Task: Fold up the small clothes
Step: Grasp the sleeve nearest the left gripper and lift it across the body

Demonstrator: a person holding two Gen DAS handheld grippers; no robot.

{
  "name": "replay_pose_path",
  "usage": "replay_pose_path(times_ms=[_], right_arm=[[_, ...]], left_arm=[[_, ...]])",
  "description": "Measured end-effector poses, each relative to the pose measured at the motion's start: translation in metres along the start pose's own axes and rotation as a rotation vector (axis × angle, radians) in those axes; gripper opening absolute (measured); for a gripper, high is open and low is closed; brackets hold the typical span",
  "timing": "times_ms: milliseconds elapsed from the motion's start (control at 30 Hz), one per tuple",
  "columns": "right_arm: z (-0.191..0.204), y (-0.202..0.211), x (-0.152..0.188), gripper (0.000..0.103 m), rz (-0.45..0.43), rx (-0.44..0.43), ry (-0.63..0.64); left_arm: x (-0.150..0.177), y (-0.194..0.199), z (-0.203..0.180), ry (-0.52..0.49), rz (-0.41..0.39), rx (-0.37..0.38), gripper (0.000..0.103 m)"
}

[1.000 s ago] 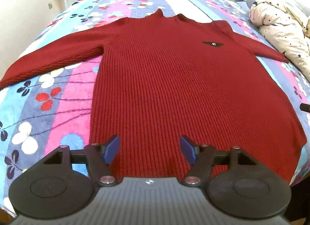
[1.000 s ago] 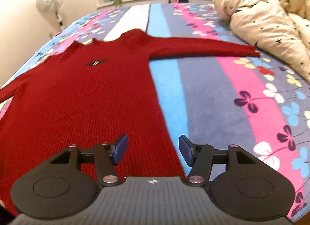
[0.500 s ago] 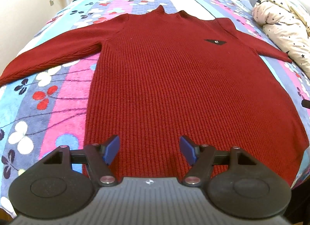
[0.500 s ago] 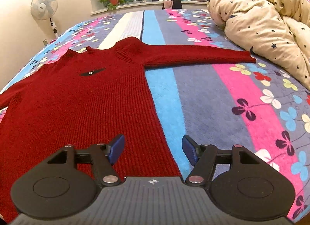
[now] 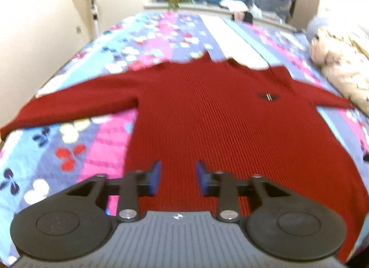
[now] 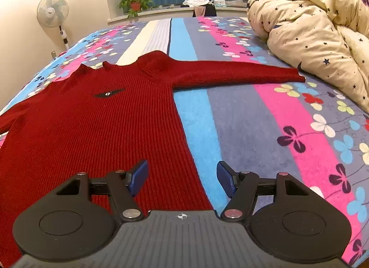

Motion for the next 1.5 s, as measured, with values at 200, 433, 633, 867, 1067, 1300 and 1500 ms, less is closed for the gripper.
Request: replay_pose_path(times_ms=[200,433,633,867,1067,1300,1500], right_arm=[[0.008,-0.001,-0.006,0.029,-0.032,-0.022,-0.012],[0.027,-0.012,-0.008,0.031,0.0,-0.048,-0.012],[0.049,-0.047,0.011,0.042,0.181,-0.002,0.089],[0.054,-0.069,0.018,0.049,0.26,0.059,0.106],[0.053,-0.073,0.016,0.051,0.258,0.058,0.113],[0.052,-0.075,0.014,0.052,0.257,0.054,0.115],[0.055,-0.077,0.014,0.054,0.251,0.064,0.127]], left_arm=[[-0.038,-0.025,0.056,0.045,-0.04,-0.087,0.027],[-0.039,-0.087,0.166,0.276,0.041,-0.158,0.061],[-0.018,-0.127,0.256,0.545,0.138,-0.235,0.08],[0.008,-0.151,0.321,0.806,0.151,-0.265,0.081],[0.012,-0.148,0.339,0.907,0.136,-0.43,0.079],[0.007,-0.144,0.312,0.91,0.22,-0.493,0.08],[0.018,-0.127,0.309,1.04,0.243,-0.51,0.08]])
Point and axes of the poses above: each gripper's, at about its wrist camera, not at the fingertips, and y roughly against the way its jaws point, z to its left, x to its underside, the point moved 3 cm from there along -y, roughly the way its jaws point, and after that the axes turned 12 degrees about -y, right-handed, at the moved point
